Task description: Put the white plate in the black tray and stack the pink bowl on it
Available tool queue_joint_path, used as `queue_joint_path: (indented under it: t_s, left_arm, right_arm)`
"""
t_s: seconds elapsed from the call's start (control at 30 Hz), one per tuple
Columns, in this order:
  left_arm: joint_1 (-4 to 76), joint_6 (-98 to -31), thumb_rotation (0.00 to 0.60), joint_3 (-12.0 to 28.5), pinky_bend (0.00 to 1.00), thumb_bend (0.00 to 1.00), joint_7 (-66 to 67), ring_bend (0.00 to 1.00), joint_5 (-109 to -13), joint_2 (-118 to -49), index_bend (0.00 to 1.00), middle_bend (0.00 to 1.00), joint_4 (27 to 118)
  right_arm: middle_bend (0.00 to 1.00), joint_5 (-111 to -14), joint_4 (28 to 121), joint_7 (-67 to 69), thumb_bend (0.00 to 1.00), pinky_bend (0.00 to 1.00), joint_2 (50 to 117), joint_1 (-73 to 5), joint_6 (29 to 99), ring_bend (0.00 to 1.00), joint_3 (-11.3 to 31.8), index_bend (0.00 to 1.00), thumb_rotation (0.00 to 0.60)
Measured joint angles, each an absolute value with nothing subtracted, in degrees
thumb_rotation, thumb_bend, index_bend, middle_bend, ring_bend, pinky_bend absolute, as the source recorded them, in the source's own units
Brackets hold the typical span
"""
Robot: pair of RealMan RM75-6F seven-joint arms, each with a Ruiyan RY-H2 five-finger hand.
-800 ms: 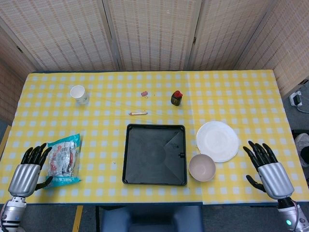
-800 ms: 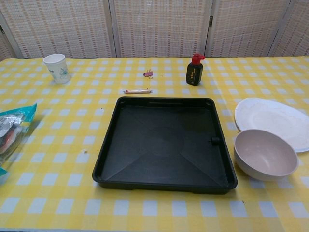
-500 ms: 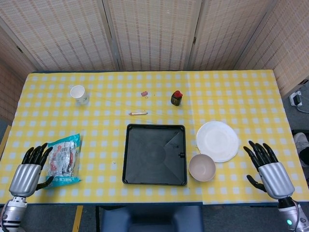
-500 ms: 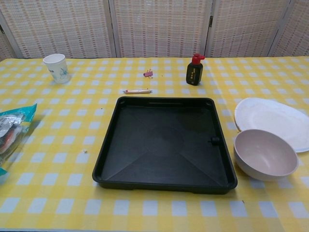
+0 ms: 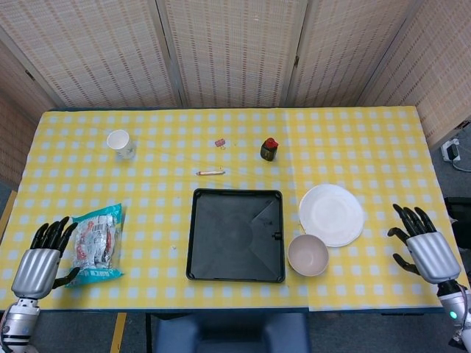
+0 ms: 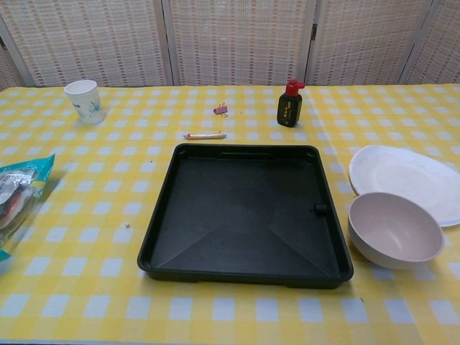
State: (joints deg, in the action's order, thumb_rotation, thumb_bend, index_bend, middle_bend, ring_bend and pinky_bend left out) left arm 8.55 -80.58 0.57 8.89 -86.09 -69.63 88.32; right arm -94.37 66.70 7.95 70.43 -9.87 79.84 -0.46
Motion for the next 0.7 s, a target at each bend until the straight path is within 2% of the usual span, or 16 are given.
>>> queue_joint_path:
  t_s: [0.2, 0.4, 0.7]
  left_arm:
    - [8.8, -79.9, 0.600, 0.4, 0.01, 0.26, 9.3, 0.03, -85.9, -70.0, 0.00, 0.00, 88.1]
    - [8.8, -79.9, 0.600, 0.5, 0.01, 0.26, 9.2, 0.03, -85.7, -69.9, 0.00, 0.00, 88.3]
    - [8.7, -79.8, 0.600, 0.4, 0.01, 0.26, 9.1, 0.03, -85.6, -69.8, 0.00, 0.00, 88.5]
  right_arm:
    - [0.00, -95.2, 53.4, 10.4, 0.29, 0.04, 78.4, -11.5, 80.1, 0.01, -0.3, 0.43, 0.600]
    - [0.00, -95.6, 44.0, 10.5, 0.29, 0.04, 85.5, -13.5, 79.9, 0.02, -0.1, 0.43, 0.600]
    - [0.00, -95.2, 38.8, 11.1, 0.29, 0.04, 89.8, -16.5, 75.6, 0.02, -0.6, 0.43, 0.600]
